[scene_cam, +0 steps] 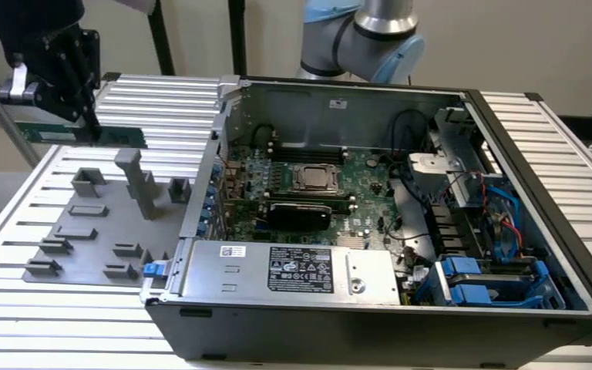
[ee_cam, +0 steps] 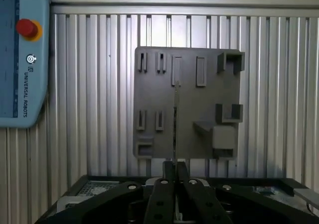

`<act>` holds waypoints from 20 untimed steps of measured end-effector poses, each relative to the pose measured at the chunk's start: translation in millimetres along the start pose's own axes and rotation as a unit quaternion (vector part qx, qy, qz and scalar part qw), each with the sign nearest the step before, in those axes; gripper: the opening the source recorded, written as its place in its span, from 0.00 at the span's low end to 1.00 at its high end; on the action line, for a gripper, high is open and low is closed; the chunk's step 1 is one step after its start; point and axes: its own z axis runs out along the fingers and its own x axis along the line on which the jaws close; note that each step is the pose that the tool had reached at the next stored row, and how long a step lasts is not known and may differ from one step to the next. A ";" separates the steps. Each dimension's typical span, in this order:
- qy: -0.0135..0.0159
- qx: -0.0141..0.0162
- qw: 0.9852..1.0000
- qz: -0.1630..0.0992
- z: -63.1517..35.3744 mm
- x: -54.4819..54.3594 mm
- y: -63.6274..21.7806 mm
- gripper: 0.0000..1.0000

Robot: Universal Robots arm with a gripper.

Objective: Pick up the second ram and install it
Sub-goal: 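Pick up the second ram and move it above second insertion slot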

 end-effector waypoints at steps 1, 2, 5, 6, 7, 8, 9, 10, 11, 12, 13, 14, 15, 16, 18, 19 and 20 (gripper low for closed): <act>0.000 0.000 1.000 0.000 -3.4 -0.5 -4.3 0.00; 0.000 0.000 1.000 0.000 -6.8 -0.9 -9.1 0.00; 0.000 0.000 1.000 0.000 -14.8 -2.2 -22.2 0.00; 0.000 0.000 1.000 0.000 -16.7 -2.6 -26.6 0.00; 0.000 0.000 1.000 0.000 -18.3 -3.1 -31.0 0.00; 0.000 0.000 1.000 0.000 -19.7 -3.6 -35.6 0.00; 0.000 0.000 1.000 0.000 -20.8 -4.1 -40.1 0.00; 0.000 0.000 1.000 0.000 -21.7 -4.6 -44.8 0.00; 0.000 0.000 1.000 0.000 -22.2 -5.1 -49.5 0.00; 0.000 0.000 1.000 0.000 -22.6 -5.7 -53.8 0.00; 0.000 0.000 1.000 0.000 -22.8 -6.2 -58.4 0.00; 0.000 0.000 1.000 0.000 -23.1 -6.8 -62.9 0.00; 0.000 0.000 1.000 0.000 -23.2 -7.4 -67.4 0.00; 0.000 0.000 1.000 0.000 -23.4 -7.9 -72.0 0.00; 0.000 0.000 1.000 0.000 -23.7 -9.1 -81.0 0.00; 0.000 0.000 1.000 0.000 -23.8 -9.7 -85.5 0.00; 0.000 0.000 1.000 0.000 -24.0 -10.4 -90.0 0.00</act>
